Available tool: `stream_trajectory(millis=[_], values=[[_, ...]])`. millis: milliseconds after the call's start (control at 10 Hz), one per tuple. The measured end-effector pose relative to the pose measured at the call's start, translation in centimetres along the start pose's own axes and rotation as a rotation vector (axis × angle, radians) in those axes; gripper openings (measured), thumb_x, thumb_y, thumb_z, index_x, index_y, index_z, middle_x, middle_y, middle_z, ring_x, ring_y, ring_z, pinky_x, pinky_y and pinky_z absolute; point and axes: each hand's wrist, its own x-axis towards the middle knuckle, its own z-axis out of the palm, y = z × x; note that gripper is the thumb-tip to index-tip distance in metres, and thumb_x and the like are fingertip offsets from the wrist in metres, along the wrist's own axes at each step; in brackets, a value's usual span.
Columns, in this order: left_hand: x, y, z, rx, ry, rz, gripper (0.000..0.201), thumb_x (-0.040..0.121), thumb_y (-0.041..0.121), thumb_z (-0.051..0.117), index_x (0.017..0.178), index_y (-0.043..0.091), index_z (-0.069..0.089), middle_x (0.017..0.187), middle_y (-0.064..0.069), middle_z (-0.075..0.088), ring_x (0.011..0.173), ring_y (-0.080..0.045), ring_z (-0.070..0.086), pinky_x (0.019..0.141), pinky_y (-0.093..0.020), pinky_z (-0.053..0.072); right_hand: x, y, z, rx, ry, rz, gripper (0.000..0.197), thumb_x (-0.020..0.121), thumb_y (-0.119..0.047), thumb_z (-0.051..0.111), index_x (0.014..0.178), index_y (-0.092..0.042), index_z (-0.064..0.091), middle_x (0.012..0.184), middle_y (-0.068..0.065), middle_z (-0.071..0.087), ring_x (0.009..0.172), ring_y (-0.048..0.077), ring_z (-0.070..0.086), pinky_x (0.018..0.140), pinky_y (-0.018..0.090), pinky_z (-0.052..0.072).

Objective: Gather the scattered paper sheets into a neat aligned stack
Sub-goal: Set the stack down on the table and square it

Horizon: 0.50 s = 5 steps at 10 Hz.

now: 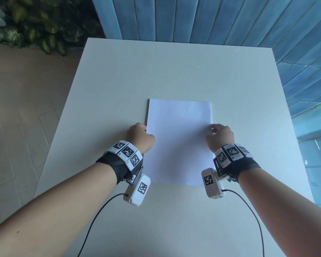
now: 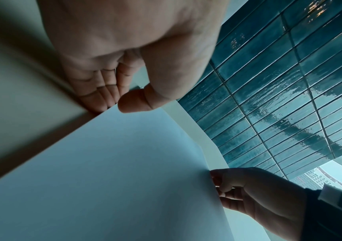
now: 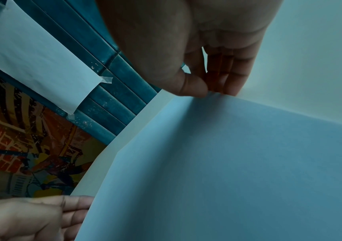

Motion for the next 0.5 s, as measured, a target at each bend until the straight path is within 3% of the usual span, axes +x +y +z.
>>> stream_trajectory(millis=[100, 200, 300, 400, 500], values=[[0.1, 0.1, 0.1, 0.007, -0.016, -0.004, 0.043, 0.070, 0.003, 0.050, 0.060, 0.030, 0.019, 0.086, -0.002, 0.040, 0.077, -0.019, 0.033, 0.072, -0.027, 0.029, 0.0, -0.1, -0.1, -0.013, -0.011, 0.005, 0.037, 0.084, -0.009, 0.048, 0.117, -0.013, 0.063, 0.118, 0.013, 0.060, 0.095, 0.028, 0.060, 0.072, 0.025, 0.039], [-0.1, 0.3, -0.1, 0.033, -0.029, 0.009, 0.027, 0.073, 0.004, 0.051, 0.065, 0.025, 0.036, 0.087, -0.004, 0.045, 0.078, -0.022, 0.039, 0.072, -0.028, 0.035, 0.2, -0.1, 0.0, -0.011, -0.018, 0.010, 0.037, 0.084, -0.012, 0.048, 0.119, -0.014, 0.062, 0.118, 0.012, 0.061, 0.088, 0.025, 0.058, 0.072, 0.025, 0.040], [-0.3, 0.3, -0.4, 0.052, -0.052, 0.016, 0.025, 0.075, 0.005, 0.052, 0.066, 0.025, 0.039, 0.089, -0.005, 0.045, 0.079, -0.022, 0.040, 0.073, -0.027, 0.034, -0.3, -0.2, -0.1, -0.010, -0.012, 0.018, 0.036, 0.085, -0.012, 0.049, 0.118, -0.010, 0.061, 0.119, 0.013, 0.060, 0.098, 0.029, 0.061, 0.075, 0.026, 0.042], [-0.6, 0.2, -0.8, 0.056, -0.056, 0.027, 0.041, 0.074, 0.005, 0.053, 0.060, 0.029, 0.021, 0.088, -0.004, 0.040, 0.079, -0.019, 0.034, 0.073, -0.027, 0.029, -0.8, -0.3, -0.6, 0.019, -0.015, 0.015, 0.040, 0.087, -0.013, 0.048, 0.125, -0.005, 0.055, 0.126, 0.014, 0.054, 0.106, 0.031, 0.059, 0.083, 0.028, 0.042], [-1.6, -0.9, -2.0, 0.049, -0.055, 0.035, 0.011, 0.074, 0.015, 0.055, 0.075, 0.023, 0.049, 0.092, -0.003, 0.048, 0.081, -0.024, 0.046, 0.075, -0.027, 0.038, -1.9, -0.2, -1.4, 0.034, -0.031, -0.003, 0.049, 0.089, -0.020, 0.050, 0.136, -0.008, 0.047, 0.132, 0.012, 0.050, 0.111, 0.029, 0.057, 0.085, 0.026, 0.039]])
